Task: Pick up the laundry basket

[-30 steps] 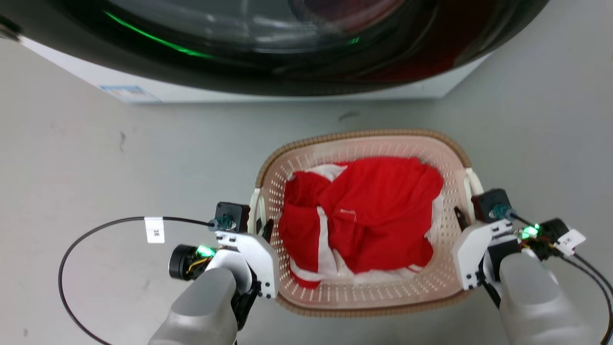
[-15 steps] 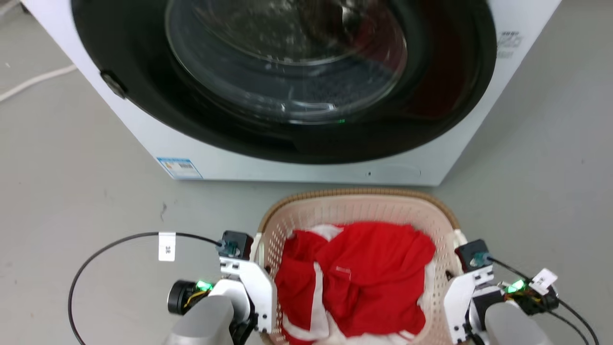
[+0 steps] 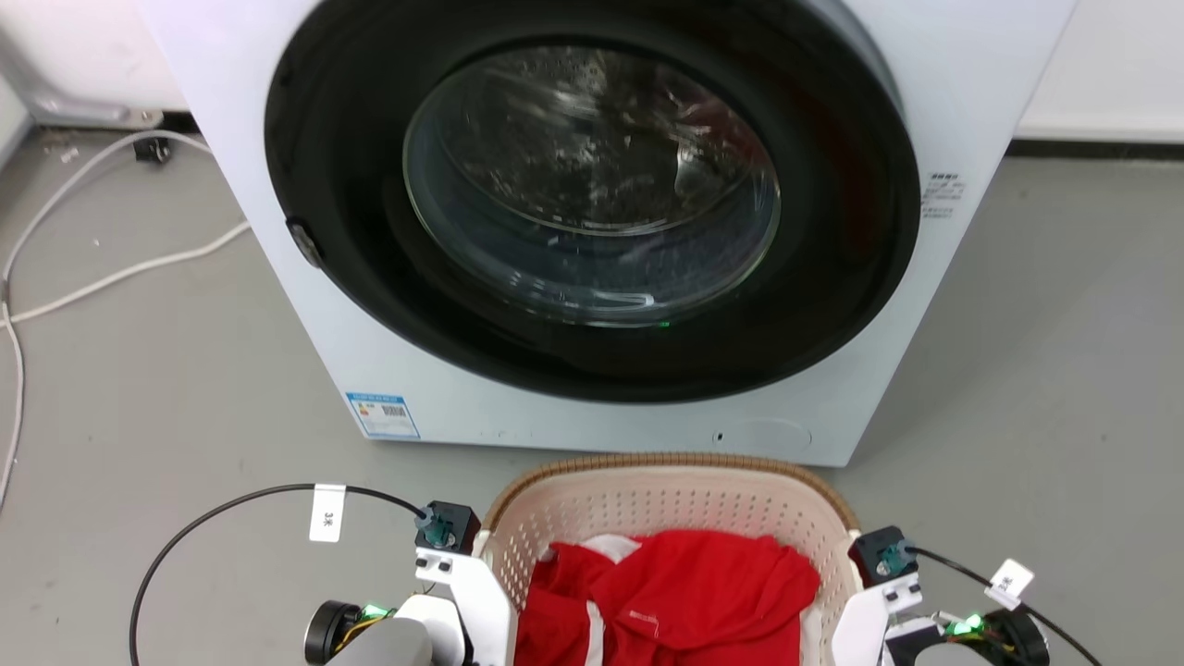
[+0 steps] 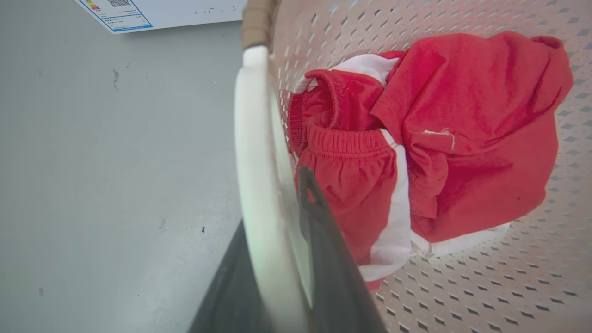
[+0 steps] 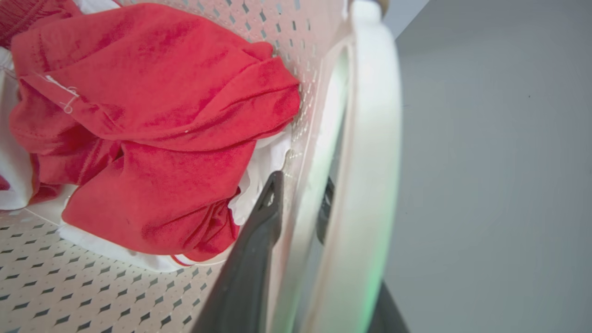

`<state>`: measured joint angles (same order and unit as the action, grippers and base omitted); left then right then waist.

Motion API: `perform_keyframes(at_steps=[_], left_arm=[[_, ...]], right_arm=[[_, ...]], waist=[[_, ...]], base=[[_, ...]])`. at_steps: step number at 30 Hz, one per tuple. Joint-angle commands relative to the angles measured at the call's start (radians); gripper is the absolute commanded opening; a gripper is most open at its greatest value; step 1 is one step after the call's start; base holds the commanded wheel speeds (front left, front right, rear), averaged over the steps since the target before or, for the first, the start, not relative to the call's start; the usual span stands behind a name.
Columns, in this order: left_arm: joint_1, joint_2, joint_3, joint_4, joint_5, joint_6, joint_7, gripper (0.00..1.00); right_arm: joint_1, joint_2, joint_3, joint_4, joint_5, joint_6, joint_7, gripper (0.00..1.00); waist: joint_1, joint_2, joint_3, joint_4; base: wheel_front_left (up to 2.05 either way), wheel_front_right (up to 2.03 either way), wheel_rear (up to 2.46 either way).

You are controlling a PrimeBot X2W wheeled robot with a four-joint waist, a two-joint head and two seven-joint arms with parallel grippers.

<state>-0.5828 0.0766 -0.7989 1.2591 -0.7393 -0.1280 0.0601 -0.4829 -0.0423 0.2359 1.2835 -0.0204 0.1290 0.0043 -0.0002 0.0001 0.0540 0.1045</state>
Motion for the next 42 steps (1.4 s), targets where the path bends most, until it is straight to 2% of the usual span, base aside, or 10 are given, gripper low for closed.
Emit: perform_keyframes(at_steps=[1,9,19,42], left_arm=[[-0.005,0.026,-0.008,-0.007,-0.006,-0.003,0.005,0.00],[-0.006,0.051,-0.051,-0.014,-0.037,-0.003,0.038,0.00],[0.009,0.053,-0.083,-0.014,-0.069,-0.003,0.062,0.00],[-0.005,0.059,-0.144,-0.013,-0.137,-0.003,0.060,0.00]], right_arm=[[0.029,-0.015,0.035,0.007,0.020,0.003,0.022,0.00],[0.038,-0.015,0.156,-0.013,0.151,0.003,0.092,0.00],[0.041,-0.014,0.218,-0.014,0.219,0.004,0.119,0.00],[0.027,-0.012,0.273,0.000,0.287,0.003,0.108,0.00]], waist=[[0.0002,-0.0001,-0.032,0.000],[0.0002,-0.0001,-0.086,-0.025],[0.0002,-0.0001,-0.108,-0.033],[0.0002,-0.0001,-0.106,-0.034]], base=[[0.00,0.00,0.00],[0.00,0.00,0.00],[0.00,0.00,0.00],[0.00,0.00,0.00]])
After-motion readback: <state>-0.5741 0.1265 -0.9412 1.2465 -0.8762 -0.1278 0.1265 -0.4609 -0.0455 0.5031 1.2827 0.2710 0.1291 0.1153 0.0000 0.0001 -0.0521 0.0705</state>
